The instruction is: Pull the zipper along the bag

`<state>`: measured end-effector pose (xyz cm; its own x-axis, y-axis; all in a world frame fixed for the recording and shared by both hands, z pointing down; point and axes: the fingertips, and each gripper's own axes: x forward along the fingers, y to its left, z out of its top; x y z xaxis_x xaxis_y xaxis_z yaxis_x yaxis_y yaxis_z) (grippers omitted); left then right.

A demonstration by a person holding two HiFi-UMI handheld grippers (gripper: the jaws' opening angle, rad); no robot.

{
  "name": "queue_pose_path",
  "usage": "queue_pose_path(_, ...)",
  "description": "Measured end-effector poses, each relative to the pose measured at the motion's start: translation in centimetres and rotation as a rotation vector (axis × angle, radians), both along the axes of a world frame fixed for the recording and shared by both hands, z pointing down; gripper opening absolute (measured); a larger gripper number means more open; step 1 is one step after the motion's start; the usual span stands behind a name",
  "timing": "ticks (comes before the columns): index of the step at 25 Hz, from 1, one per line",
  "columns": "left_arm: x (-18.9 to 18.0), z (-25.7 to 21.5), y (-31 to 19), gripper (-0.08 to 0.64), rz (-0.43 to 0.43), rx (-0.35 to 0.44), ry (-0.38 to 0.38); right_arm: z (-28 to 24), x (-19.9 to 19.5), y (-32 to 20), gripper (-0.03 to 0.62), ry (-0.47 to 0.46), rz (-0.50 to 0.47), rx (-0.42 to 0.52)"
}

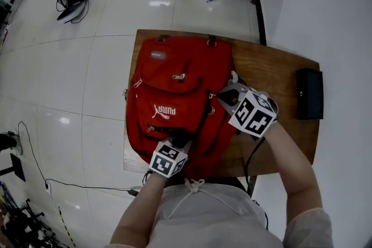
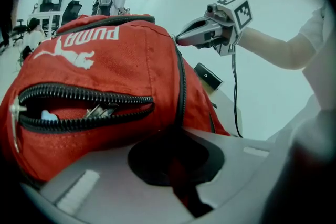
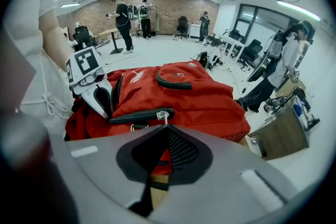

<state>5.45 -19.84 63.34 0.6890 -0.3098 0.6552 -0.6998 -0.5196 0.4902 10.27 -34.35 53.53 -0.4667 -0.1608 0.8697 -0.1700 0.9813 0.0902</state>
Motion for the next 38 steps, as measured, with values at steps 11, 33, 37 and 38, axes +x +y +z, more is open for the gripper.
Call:
queue_pose_path(11,-0.1,0.2,-0.2,0.005,0.000,0.008,-0.017,-0.2,-0.6,-0.6,0.014,-0.047,0.015,0.006)
queue_pose_path(33,-3.4,-22.9,1.7,0.006,-0.105,0.820,0.082,-14.3,1.1,16.3,0.006,-0.798,0.696,0.348)
queue_pose_path(37,-4.8,-23.7,5.3,0.006,-0.143,0.824,0.085,-15.4,0.4,20.3,0.006,-0.837,0.688,0.358)
queue_pose_path(38,-5.2,-23.8,6.4,0.006,-0.149,0.817,0.089,-15.5,0.2,21.4,0.006,-0.836,0.684,0.362)
